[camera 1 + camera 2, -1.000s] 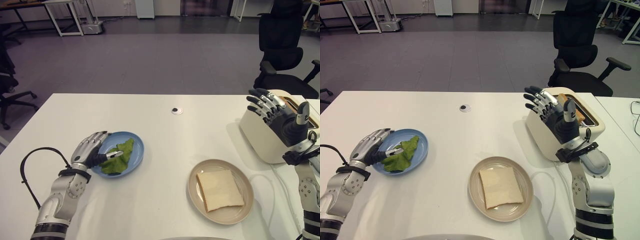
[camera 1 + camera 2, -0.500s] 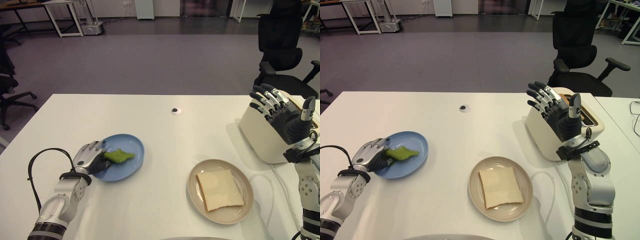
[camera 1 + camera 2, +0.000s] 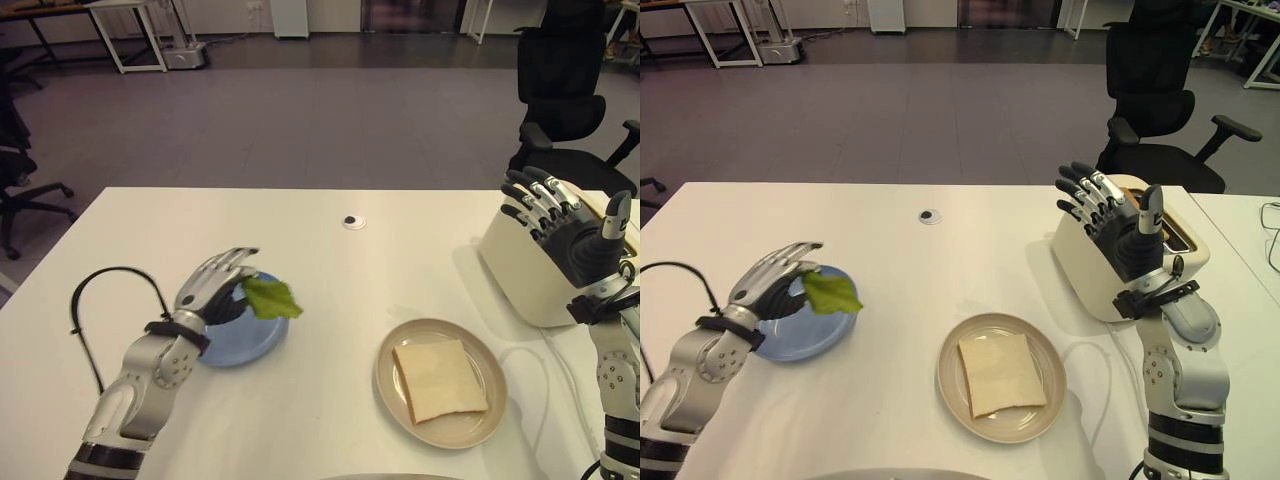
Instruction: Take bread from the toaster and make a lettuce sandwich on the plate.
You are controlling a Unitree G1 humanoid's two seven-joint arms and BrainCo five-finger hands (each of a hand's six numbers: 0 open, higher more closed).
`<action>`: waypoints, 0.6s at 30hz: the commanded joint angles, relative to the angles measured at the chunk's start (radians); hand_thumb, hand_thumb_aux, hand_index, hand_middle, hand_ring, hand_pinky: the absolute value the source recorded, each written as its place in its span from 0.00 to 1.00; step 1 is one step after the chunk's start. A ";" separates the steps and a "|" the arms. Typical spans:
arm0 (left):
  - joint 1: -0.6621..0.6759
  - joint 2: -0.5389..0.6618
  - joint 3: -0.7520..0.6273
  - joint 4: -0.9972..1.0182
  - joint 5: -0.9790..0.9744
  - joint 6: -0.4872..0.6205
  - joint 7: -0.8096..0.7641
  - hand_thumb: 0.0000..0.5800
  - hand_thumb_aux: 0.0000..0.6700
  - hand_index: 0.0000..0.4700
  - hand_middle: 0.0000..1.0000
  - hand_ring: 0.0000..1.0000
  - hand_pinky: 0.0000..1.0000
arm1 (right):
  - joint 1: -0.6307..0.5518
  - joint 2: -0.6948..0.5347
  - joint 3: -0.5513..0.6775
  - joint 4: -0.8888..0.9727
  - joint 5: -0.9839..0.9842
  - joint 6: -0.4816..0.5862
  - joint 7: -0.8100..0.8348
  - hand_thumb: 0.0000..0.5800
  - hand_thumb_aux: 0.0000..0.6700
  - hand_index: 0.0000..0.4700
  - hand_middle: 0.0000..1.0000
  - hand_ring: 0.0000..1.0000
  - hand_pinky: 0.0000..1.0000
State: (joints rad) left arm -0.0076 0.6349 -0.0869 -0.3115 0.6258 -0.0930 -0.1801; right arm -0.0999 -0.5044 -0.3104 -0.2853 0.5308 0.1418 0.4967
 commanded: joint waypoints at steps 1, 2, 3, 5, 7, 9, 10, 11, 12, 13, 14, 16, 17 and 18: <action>-0.147 -0.094 -0.149 -0.030 0.005 -0.014 -0.099 1.00 1.00 1.00 0.00 0.00 0.00 | -0.012 0.004 -0.006 0.009 -0.005 0.004 0.000 0.00 0.00 0.00 0.00 0.00 0.00; -0.184 -0.134 -0.207 -0.020 0.016 -0.019 -0.124 1.00 1.00 1.00 0.00 0.00 0.00 | -0.014 0.005 -0.005 0.012 -0.005 0.004 0.001 0.00 0.00 0.00 0.00 0.00 0.00; -0.220 -0.184 -0.281 -0.006 0.033 -0.028 -0.153 1.00 1.00 1.00 0.00 0.00 0.00 | -0.015 0.005 -0.005 0.014 -0.005 0.003 0.002 0.00 0.00 0.00 0.00 0.00 0.00; -0.269 -0.262 -0.399 0.019 0.061 -0.041 -0.198 1.00 1.00 1.00 0.00 0.00 0.00 | -0.015 0.004 -0.007 0.017 -0.005 0.003 0.005 0.00 0.00 0.00 0.00 0.00 0.00; -0.313 -0.330 -0.501 0.073 0.100 -0.058 -0.228 1.00 1.00 1.00 0.00 0.00 0.00 | -0.018 0.001 -0.011 0.021 -0.003 0.005 0.008 0.00 0.00 0.00 0.00 0.00 0.00; -0.341 -0.372 -0.580 0.129 0.138 -0.078 -0.253 1.00 1.00 1.00 0.00 0.00 0.00 | -0.018 -0.001 -0.015 0.020 -0.003 0.007 0.008 0.00 0.00 0.00 0.00 0.00 0.00; -0.350 -0.382 -0.607 0.152 0.154 -0.085 -0.265 1.00 1.00 1.00 0.00 0.00 0.00 | -0.019 -0.001 -0.017 0.021 -0.005 0.007 0.007 0.00 0.00 0.00 0.00 0.00 0.00; -0.358 -0.392 -0.631 0.184 0.164 -0.091 -0.274 1.00 1.00 1.00 0.00 0.00 0.00 | -0.021 -0.003 -0.019 0.025 -0.015 0.005 -0.001 0.00 0.00 0.00 0.00 0.00 0.00; -0.372 -0.397 -0.653 0.224 0.190 -0.102 -0.272 1.00 1.00 1.00 0.00 0.00 0.00 | -0.026 -0.006 -0.025 0.029 -0.033 0.001 -0.018 0.00 0.00 0.00 0.00 0.00 0.00; -0.383 -0.400 -0.669 0.257 0.209 -0.110 -0.266 1.00 0.99 0.99 0.00 0.00 0.00 | -0.033 -0.010 -0.032 0.031 -0.067 -0.011 -0.047 0.00 0.00 0.00 0.00 0.00 0.00; -0.398 -0.397 -0.681 0.282 0.243 -0.118 -0.250 1.00 0.98 0.98 0.00 0.00 0.00 | -0.041 -0.013 -0.038 0.028 -0.099 -0.018 -0.075 0.00 0.00 0.00 0.00 0.00 0.00; -0.418 -0.389 -0.689 0.310 0.296 -0.125 -0.220 0.99 0.91 0.91 0.00 0.00 0.00 | -0.054 -0.019 -0.044 0.013 -0.146 -0.025 -0.115 0.00 0.00 0.00 0.00 0.00 0.00; -0.428 -0.383 -0.689 0.321 0.321 -0.127 -0.203 0.99 0.88 0.88 0.00 0.00 0.00 | -0.058 -0.020 -0.049 0.004 -0.157 -0.025 -0.130 0.00 0.00 0.00 0.00 0.00 0.00; -0.434 -0.380 -0.687 0.327 0.338 -0.129 -0.191 0.96 0.80 0.80 0.00 0.00 0.00 | -0.060 -0.022 -0.051 -0.005 -0.172 -0.029 -0.142 0.00 0.00 0.00 0.00 0.00 0.00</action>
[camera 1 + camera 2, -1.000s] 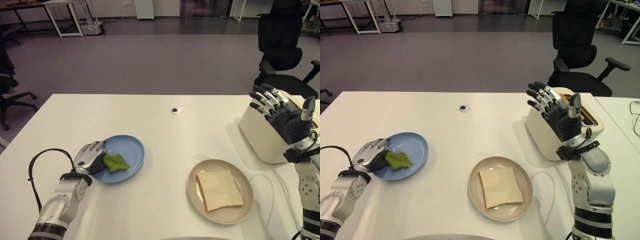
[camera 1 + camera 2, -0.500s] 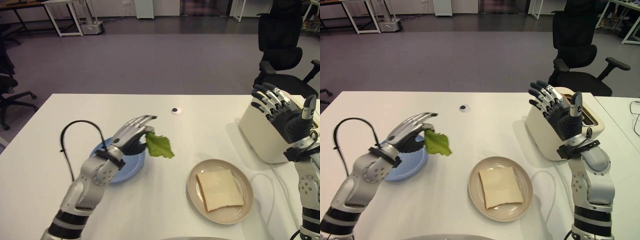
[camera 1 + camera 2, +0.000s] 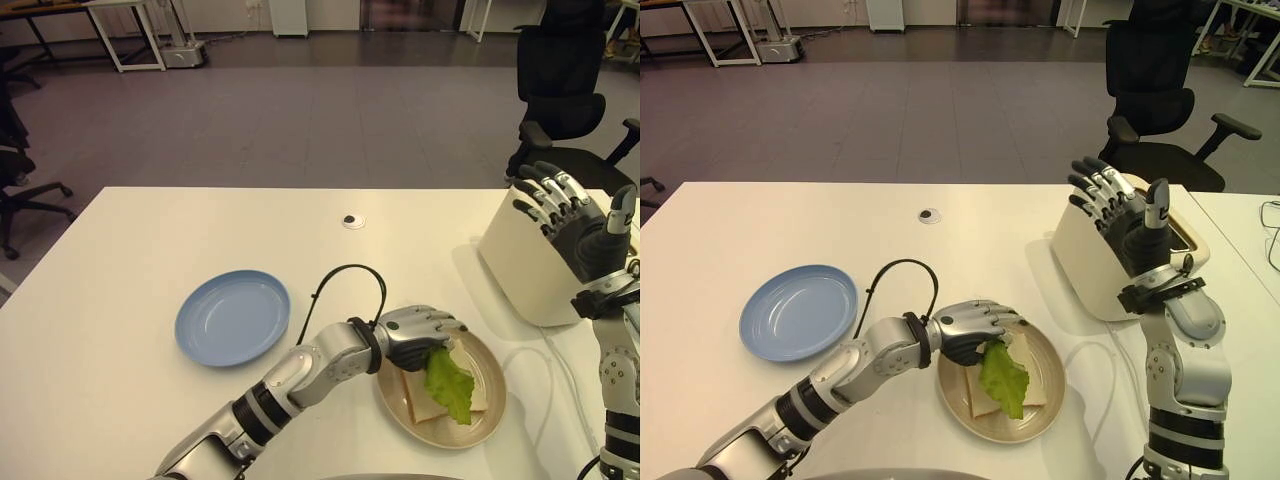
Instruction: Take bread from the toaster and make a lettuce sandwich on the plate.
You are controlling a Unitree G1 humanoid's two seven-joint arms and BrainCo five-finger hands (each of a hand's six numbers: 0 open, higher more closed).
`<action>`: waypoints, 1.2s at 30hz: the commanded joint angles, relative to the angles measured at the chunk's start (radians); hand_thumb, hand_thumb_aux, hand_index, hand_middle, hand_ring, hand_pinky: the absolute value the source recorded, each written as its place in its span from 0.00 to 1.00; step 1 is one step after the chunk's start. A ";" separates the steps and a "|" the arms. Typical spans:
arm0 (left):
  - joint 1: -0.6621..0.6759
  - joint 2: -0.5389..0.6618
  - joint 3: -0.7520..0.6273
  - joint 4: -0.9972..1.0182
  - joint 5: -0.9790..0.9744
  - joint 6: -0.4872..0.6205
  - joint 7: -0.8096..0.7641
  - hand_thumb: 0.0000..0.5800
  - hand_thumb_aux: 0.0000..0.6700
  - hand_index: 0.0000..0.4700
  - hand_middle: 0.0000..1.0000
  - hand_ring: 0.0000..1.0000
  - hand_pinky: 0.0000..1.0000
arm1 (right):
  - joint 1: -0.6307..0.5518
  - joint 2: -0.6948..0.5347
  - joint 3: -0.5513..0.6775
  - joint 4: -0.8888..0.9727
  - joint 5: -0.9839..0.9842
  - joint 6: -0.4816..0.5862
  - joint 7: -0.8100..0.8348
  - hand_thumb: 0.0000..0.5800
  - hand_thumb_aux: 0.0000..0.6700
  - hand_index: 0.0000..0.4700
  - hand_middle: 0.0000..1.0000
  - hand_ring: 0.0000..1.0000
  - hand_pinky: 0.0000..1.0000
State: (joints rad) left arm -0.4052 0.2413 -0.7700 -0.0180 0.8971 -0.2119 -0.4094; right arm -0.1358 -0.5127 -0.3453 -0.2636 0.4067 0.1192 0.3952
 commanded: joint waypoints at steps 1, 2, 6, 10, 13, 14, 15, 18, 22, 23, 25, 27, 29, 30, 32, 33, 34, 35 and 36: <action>-0.040 0.015 -0.002 0.035 0.081 -0.012 0.051 0.92 0.71 0.71 0.00 0.00 0.00 | -0.025 -0.013 -0.017 -0.034 -0.056 -0.007 -0.049 0.00 0.00 0.00 0.00 0.00 0.00; -0.042 0.014 0.000 0.035 0.088 -0.015 0.059 0.88 0.65 0.65 0.00 0.00 0.00 | -0.025 -0.013 -0.018 -0.038 -0.064 -0.006 -0.056 0.00 0.00 0.00 0.00 0.00 0.00; -0.050 0.001 -0.002 0.045 0.105 -0.024 0.100 0.00 0.00 0.00 0.00 0.00 0.00 | -0.023 -0.015 0.000 -0.031 -0.131 -0.018 -0.083 0.00 0.00 0.00 0.00 0.00 0.00; -0.038 -0.005 0.014 0.008 0.060 -0.029 0.068 0.00 0.00 0.00 0.00 0.00 0.00 | -0.043 -0.067 -0.026 0.035 -0.244 -0.035 -0.131 0.00 0.00 0.00 0.00 0.00 0.00; -0.052 0.008 0.045 -0.012 0.039 -0.025 0.052 0.00 0.00 0.00 0.00 0.00 0.00 | -0.061 -0.161 -0.044 0.161 -0.431 -0.112 -0.226 0.00 0.00 0.00 0.00 0.00 0.00; -0.058 0.014 0.056 -0.011 0.037 -0.024 0.052 0.00 0.00 0.00 0.00 0.00 0.00 | -0.061 -0.187 -0.046 0.190 -0.489 -0.142 -0.258 0.00 0.00 0.00 0.00 0.00 0.00; -0.061 0.017 0.064 -0.010 0.035 -0.024 0.052 0.00 0.00 0.00 0.00 0.00 0.00 | -0.062 -0.205 -0.045 0.211 -0.530 -0.167 -0.281 0.00 0.00 0.00 0.00 0.00 0.00; -0.058 0.021 0.100 -0.023 0.017 -0.017 0.050 0.00 0.00 0.00 0.00 0.00 0.00 | -0.056 -0.280 -0.031 0.287 -0.703 -0.239 -0.388 0.00 0.00 0.00 0.00 0.00 0.00; -0.016 -0.001 0.207 -0.080 -0.138 0.022 0.035 0.00 0.00 0.00 0.00 0.00 0.00 | -0.049 -0.330 0.039 0.398 -0.849 -0.266 -0.447 0.00 0.00 0.00 0.00 0.00 0.00; -0.003 -0.010 0.254 -0.103 -0.197 0.042 0.037 0.00 0.00 0.00 0.00 0.00 0.00 | -0.046 -0.329 0.065 0.418 -0.863 -0.268 -0.437 0.00 0.00 0.00 0.00 0.00 0.00; 0.023 -0.025 0.352 -0.135 -0.317 0.076 0.052 0.00 0.00 0.00 0.00 0.00 0.00 | -0.036 -0.315 0.122 0.444 -0.890 -0.263 -0.422 0.36 0.20 0.20 0.00 0.00 0.00; 0.068 -0.051 0.460 -0.167 -0.453 0.105 0.081 0.00 0.00 0.00 0.00 0.00 0.00 | -0.042 -0.292 0.178 0.514 -0.918 -0.261 -0.430 0.76 0.51 0.51 0.00 0.00 0.00; 0.133 -0.056 0.546 -0.201 -0.566 0.115 0.098 0.00 0.00 0.00 0.00 0.00 0.00 | -0.048 -0.290 0.206 0.589 -0.933 -0.253 -0.445 0.82 0.58 0.58 0.00 0.00 0.00; 0.168 -0.046 0.577 -0.207 -0.595 0.113 0.106 0.00 0.00 0.00 0.00 0.00 0.00 | -0.049 -0.294 0.213 0.614 -0.938 -0.249 -0.454 0.87 0.64 0.64 0.00 0.00 0.00; 0.222 -0.027 0.610 -0.215 -0.625 0.104 0.116 0.00 0.00 0.00 0.00 0.00 0.00 | -0.050 -0.298 0.223 0.630 -0.937 -0.250 -0.462 0.93 0.73 0.73 0.00 0.00 0.00; 0.240 -0.022 0.619 -0.219 -0.633 0.101 0.120 0.00 0.00 0.00 0.00 0.00 0.00 | -0.048 -0.297 0.228 0.623 -0.931 -0.253 -0.459 0.98 0.85 0.85 0.00 0.00 0.00; 0.250 -0.018 0.625 -0.221 -0.637 0.100 0.126 0.00 0.00 0.00 0.00 0.00 0.00 | -0.051 -0.294 0.232 0.611 -0.924 -0.259 -0.456 1.00 1.00 1.00 0.00 0.00 0.00; 0.255 -0.017 0.627 -0.220 -0.636 0.098 0.131 0.00 0.00 0.00 0.00 0.00 0.00 | -0.052 -0.288 0.232 0.583 -0.913 -0.262 -0.450 1.00 1.00 1.00 0.00 0.00 0.00; 0.257 -0.017 0.625 -0.220 -0.631 0.095 0.136 0.00 0.00 0.00 0.00 0.00 0.00 | -0.052 -0.283 0.229 0.553 -0.902 -0.262 -0.445 1.00 1.00 1.00 0.00 0.00 0.00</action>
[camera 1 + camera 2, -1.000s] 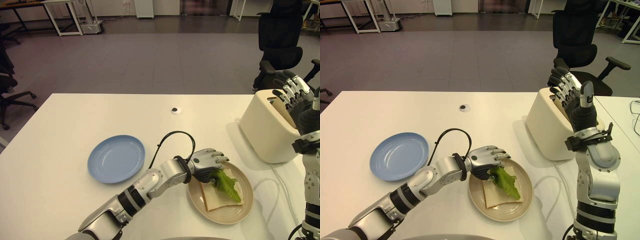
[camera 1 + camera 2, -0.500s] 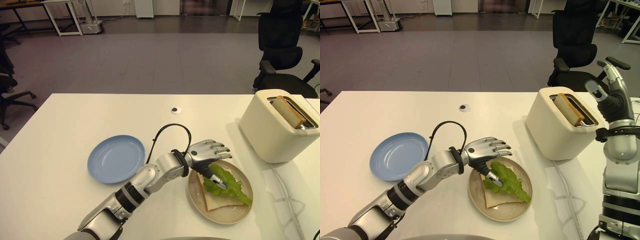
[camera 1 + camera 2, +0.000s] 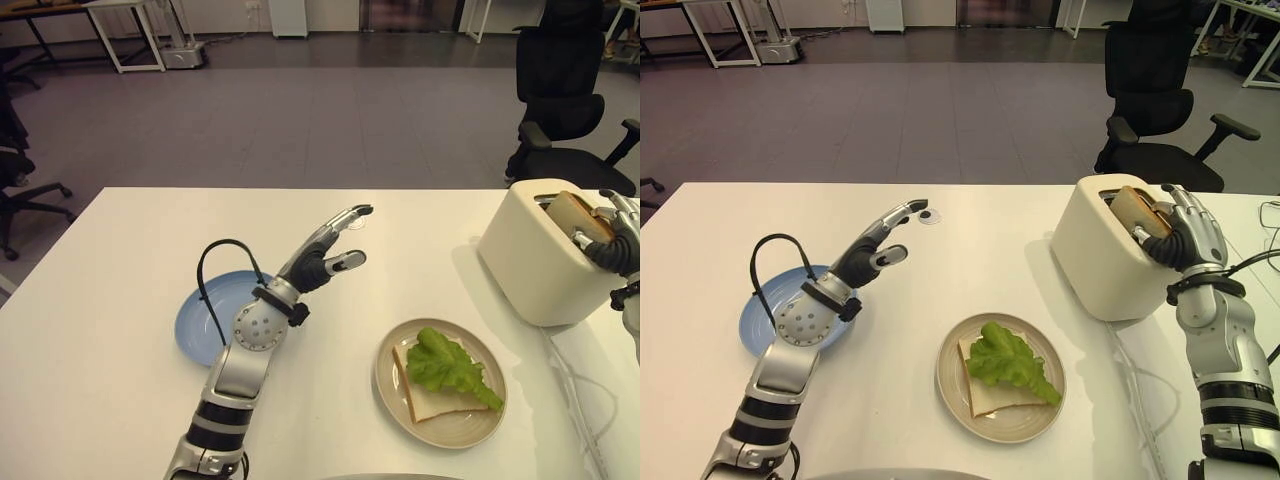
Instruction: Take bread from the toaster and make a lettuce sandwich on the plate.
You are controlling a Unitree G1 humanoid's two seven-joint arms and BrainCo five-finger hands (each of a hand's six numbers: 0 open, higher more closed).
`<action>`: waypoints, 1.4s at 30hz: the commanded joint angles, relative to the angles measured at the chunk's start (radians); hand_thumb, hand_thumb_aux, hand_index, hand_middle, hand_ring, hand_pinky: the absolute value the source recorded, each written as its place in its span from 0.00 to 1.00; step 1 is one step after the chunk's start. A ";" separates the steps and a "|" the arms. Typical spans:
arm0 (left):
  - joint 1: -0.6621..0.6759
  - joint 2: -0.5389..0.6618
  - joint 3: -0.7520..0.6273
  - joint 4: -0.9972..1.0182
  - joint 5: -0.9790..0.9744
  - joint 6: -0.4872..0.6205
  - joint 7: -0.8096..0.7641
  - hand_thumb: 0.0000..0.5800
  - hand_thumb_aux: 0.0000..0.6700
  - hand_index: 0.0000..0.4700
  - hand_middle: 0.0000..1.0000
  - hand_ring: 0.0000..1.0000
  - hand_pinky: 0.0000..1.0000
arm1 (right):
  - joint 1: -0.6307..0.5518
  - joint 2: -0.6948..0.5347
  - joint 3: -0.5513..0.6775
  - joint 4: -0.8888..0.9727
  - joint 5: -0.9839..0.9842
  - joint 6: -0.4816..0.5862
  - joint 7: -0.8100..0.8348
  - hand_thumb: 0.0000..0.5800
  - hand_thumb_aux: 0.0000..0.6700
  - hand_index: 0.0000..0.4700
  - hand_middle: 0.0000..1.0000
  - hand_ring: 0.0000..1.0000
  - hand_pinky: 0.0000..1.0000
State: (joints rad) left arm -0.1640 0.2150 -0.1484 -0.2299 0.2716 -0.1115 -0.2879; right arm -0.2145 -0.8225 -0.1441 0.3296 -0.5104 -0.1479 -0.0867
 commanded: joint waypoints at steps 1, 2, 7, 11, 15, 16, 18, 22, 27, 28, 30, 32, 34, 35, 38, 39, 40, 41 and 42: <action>0.017 0.009 0.001 -0.006 -0.001 -0.009 0.019 0.00 0.00 0.00 0.00 0.00 0.00 | 0.025 0.032 0.025 -0.063 0.026 0.005 0.042 1.00 1.00 1.00 0.00 0.00 0.00; 0.017 0.009 -0.002 -0.004 0.002 -0.012 0.022 0.00 0.00 0.00 0.00 0.00 0.00 | 0.026 0.036 0.017 -0.092 0.041 0.007 0.050 1.00 1.00 1.00 0.00 0.00 0.00; 0.016 0.010 -0.006 -0.001 0.002 -0.019 0.035 0.00 0.00 0.00 0.00 0.00 0.00 | 0.016 0.053 -0.065 -0.209 0.139 0.027 0.074 1.00 1.00 1.00 0.00 0.00 0.00; 0.022 0.005 -0.011 -0.003 0.004 -0.020 0.044 0.00 0.00 0.00 0.00 0.00 0.00 | -0.052 0.087 -0.177 -0.304 0.299 0.039 0.084 1.00 1.00 1.00 0.00 0.00 0.00; 0.022 0.001 -0.013 -0.004 0.002 -0.021 0.048 0.00 0.00 0.00 0.00 0.00 0.00 | -0.109 0.104 -0.272 -0.425 0.407 0.031 0.071 1.00 1.00 1.00 0.00 0.00 0.00; 0.023 0.000 -0.014 -0.005 0.002 -0.021 0.049 0.00 0.00 0.00 0.00 0.00 0.00 | -0.119 0.112 -0.286 -0.460 0.444 0.037 0.081 1.00 1.00 1.00 0.00 0.00 0.00; 0.024 -0.001 -0.016 -0.007 0.002 -0.021 0.050 0.00 0.00 0.00 0.00 0.00 0.00 | -0.127 0.133 -0.295 -0.524 0.546 0.083 0.133 1.00 1.00 1.00 0.00 0.00 0.00; 0.020 -0.001 -0.014 -0.011 -0.002 -0.017 0.050 0.00 0.00 0.00 0.00 0.00 0.00 | -0.096 0.146 -0.254 -0.624 0.835 0.304 0.331 1.00 1.00 1.00 0.00 0.00 0.00; 0.018 -0.002 -0.012 -0.013 -0.002 -0.017 0.056 0.00 0.00 0.00 0.00 0.00 0.00 | 0.082 0.083 -0.164 -0.737 1.114 0.508 0.694 1.00 1.00 1.00 0.00 0.00 0.00; 0.017 -0.002 -0.012 -0.013 -0.002 -0.018 0.057 0.00 0.00 0.00 0.00 0.00 0.00 | 0.125 0.065 -0.147 -0.745 1.142 0.518 0.779 1.00 1.00 1.00 0.00 0.00 0.00; 0.017 -0.001 -0.014 -0.013 -0.003 -0.018 0.057 0.00 0.00 0.00 0.00 0.00 0.00 | 0.209 0.019 -0.112 -0.733 1.137 0.456 0.974 1.00 1.00 1.00 0.00 0.00 0.00; 0.015 -0.002 -0.016 -0.015 -0.003 -0.016 0.057 0.00 0.00 0.00 0.00 0.00 0.00 | 0.239 -0.024 -0.073 -0.691 1.104 0.409 1.114 1.00 1.00 1.00 0.00 0.00 0.00; 0.015 -0.003 -0.019 -0.019 -0.001 -0.013 0.057 0.00 0.00 0.00 0.00 0.00 0.00 | 0.217 -0.063 -0.014 -0.636 1.035 0.375 1.188 1.00 1.00 1.00 0.00 0.00 0.00; 0.015 -0.005 -0.021 -0.021 -0.001 -0.012 0.058 0.00 0.00 0.00 0.00 0.00 0.00 | 0.198 -0.074 0.024 -0.611 0.984 0.350 1.203 1.00 1.00 1.00 0.00 0.00 0.00; 0.017 -0.012 -0.033 -0.021 0.002 -0.012 0.061 0.00 0.00 0.00 0.00 0.00 0.00 | 0.150 -0.060 0.131 -0.565 0.855 0.270 1.224 1.00 1.00 1.00 0.00 0.00 0.00; 0.019 -0.013 -0.036 -0.024 0.002 -0.011 0.061 0.00 0.00 0.00 0.00 0.00 0.00 | 0.134 -0.047 0.163 -0.546 0.816 0.246 1.220 1.00 1.00 1.00 0.00 0.00 0.00; 0.023 -0.013 -0.041 -0.030 0.003 -0.009 0.060 0.00 0.00 0.00 0.00 0.00 0.00 | 0.117 -0.034 0.198 -0.523 0.774 0.220 1.214 1.00 1.00 1.00 0.00 0.00 0.00; 0.030 -0.013 -0.047 -0.037 0.004 -0.008 0.060 0.00 0.00 0.00 0.00 0.00 0.00 | 0.097 -0.016 0.228 -0.491 0.733 0.194 1.204 1.00 1.00 1.00 0.00 0.00 0.00; 0.038 -0.013 -0.051 -0.043 0.005 -0.007 0.060 0.00 0.00 0.00 0.00 0.00 0.00 | 0.076 0.003 0.251 -0.455 0.701 0.174 1.189 1.00 1.00 1.00 0.00 0.00 0.00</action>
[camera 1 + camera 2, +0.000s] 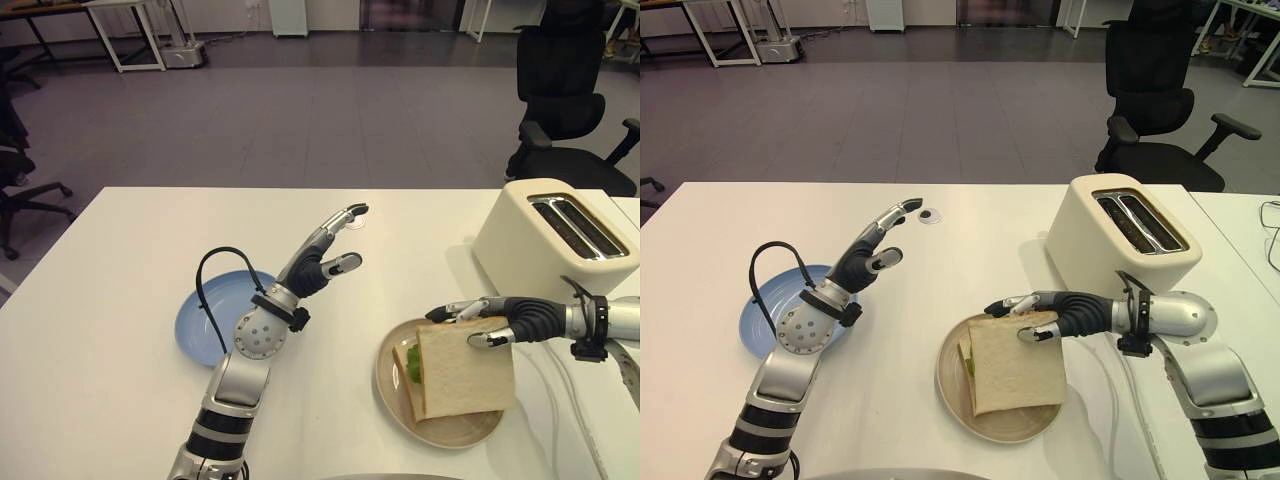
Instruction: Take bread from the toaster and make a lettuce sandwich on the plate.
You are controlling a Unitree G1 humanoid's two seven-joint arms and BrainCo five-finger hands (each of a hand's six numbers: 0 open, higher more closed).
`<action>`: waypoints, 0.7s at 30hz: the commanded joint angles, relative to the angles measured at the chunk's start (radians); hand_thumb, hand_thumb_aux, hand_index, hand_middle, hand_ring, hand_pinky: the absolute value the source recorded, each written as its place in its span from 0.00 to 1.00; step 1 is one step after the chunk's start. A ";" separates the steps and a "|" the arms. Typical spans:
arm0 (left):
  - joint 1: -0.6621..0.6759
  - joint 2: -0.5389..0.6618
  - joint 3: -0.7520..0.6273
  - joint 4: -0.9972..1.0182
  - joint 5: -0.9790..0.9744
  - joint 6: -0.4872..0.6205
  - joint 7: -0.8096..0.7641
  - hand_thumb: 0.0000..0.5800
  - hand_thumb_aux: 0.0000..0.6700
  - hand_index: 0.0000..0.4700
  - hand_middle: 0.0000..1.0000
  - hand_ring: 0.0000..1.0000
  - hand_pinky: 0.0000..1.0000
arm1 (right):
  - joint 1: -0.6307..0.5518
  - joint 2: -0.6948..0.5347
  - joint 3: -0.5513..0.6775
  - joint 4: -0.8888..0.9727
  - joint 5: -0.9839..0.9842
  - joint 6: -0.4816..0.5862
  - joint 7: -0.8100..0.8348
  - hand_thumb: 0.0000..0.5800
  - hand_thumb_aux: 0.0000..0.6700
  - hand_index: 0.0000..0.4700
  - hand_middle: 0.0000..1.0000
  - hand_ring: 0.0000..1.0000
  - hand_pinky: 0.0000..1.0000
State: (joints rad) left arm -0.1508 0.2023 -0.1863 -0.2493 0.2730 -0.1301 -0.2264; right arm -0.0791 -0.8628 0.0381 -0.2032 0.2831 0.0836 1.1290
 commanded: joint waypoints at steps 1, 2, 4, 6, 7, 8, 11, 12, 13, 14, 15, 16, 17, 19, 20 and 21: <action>0.033 -0.001 -0.018 -0.032 0.005 0.013 -0.001 0.00 0.00 0.00 0.00 0.00 0.00 | -0.077 0.061 0.080 0.114 -0.111 -0.071 -0.042 1.00 1.00 1.00 0.00 0.00 0.00; 0.040 -0.002 -0.022 -0.039 0.005 0.016 -0.001 0.00 0.00 0.00 0.00 0.00 0.00 | -0.088 0.071 0.085 0.148 -0.129 -0.088 -0.053 1.00 1.00 1.00 0.00 0.00 0.00; 0.055 -0.005 -0.033 -0.052 0.006 0.018 -0.004 0.00 0.00 0.00 0.00 0.00 0.00 | -0.102 0.076 0.091 0.220 -0.161 -0.135 -0.063 1.00 1.00 1.00 0.00 0.00 0.00; 0.067 -0.006 -0.047 -0.061 0.008 0.020 -0.005 0.00 0.00 0.00 0.00 0.00 0.00 | -0.113 0.083 0.092 0.283 -0.177 -0.179 -0.064 0.86 0.63 0.63 0.00 0.00 0.00; 0.072 -0.006 -0.055 -0.064 0.010 0.021 -0.006 0.00 0.00 0.00 0.00 0.00 0.00 | -0.117 0.089 0.092 0.314 -0.180 -0.202 -0.063 0.00 0.00 0.00 0.00 0.00 0.00; 0.076 -0.006 -0.061 -0.067 0.011 0.022 -0.008 0.00 0.00 0.00 0.00 0.00 0.00 | -0.118 0.095 0.095 0.341 -0.187 -0.224 -0.065 0.00 0.00 0.00 0.00 0.00 0.00; 0.085 -0.001 -0.067 -0.075 0.010 0.023 -0.011 0.00 0.00 0.00 0.00 0.00 0.00 | -0.114 0.105 0.104 0.375 -0.187 -0.263 -0.055 0.00 0.00 0.00 0.00 0.00 0.00; 0.086 0.002 -0.067 -0.078 0.009 0.023 -0.012 0.00 0.00 0.00 0.00 0.00 0.00 | -0.109 0.107 0.106 0.375 -0.184 -0.269 -0.049 0.00 0.00 0.00 0.00 0.00 0.00; 0.087 0.004 -0.067 -0.079 0.007 0.023 -0.013 0.00 0.00 0.00 0.00 0.00 0.00 | -0.107 0.110 0.108 0.375 -0.183 -0.275 -0.047 0.00 0.00 0.00 0.00 0.00 0.00; 0.087 0.007 -0.065 -0.081 0.005 0.024 -0.013 0.00 0.00 0.00 0.00 0.00 0.00 | -0.108 0.115 0.108 0.372 -0.186 -0.282 -0.051 0.00 0.00 0.00 0.00 0.00 0.00; 0.087 0.010 -0.063 -0.082 0.004 0.023 -0.014 0.00 0.00 0.00 0.00 0.00 0.00 | -0.111 0.121 0.104 0.368 -0.185 -0.286 -0.058 0.00 0.00 0.00 0.00 0.00 0.00; 0.088 0.012 -0.062 -0.082 0.003 0.023 -0.015 0.00 0.00 0.00 0.00 0.00 0.00 | -0.114 0.128 0.097 0.361 -0.178 -0.284 -0.063 0.00 0.00 0.00 0.00 0.00 0.00; 0.088 0.014 -0.062 -0.082 0.002 0.023 -0.015 0.00 0.00 0.00 0.00 0.00 0.00 | -0.120 0.137 0.082 0.349 -0.162 -0.278 -0.074 0.00 0.00 0.00 0.00 0.00 0.00; 0.088 0.018 -0.061 -0.083 0.000 0.022 -0.017 0.00 0.00 0.00 0.00 0.00 0.00 | -0.134 0.157 0.035 0.311 -0.115 -0.261 -0.105 0.00 0.00 0.00 0.00 0.00 0.00; 0.088 0.020 -0.060 -0.083 -0.001 0.021 -0.019 0.00 0.00 0.00 0.00 0.00 0.00 | -0.137 0.168 0.004 0.275 -0.080 -0.248 -0.126 0.00 0.00 0.00 0.00 0.00 0.00; 0.088 0.022 -0.059 -0.084 -0.002 0.021 -0.020 0.00 0.00 0.00 0.00 0.00 0.00 | -0.136 0.175 -0.026 0.231 -0.038 -0.224 -0.140 0.00 0.00 0.00 0.00 0.00 0.00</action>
State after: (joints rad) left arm -0.0738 0.2134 -0.2492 -0.3274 0.2741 -0.1192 -0.2359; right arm -0.1975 -0.7001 0.0717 0.0980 0.1754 -0.1774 1.0163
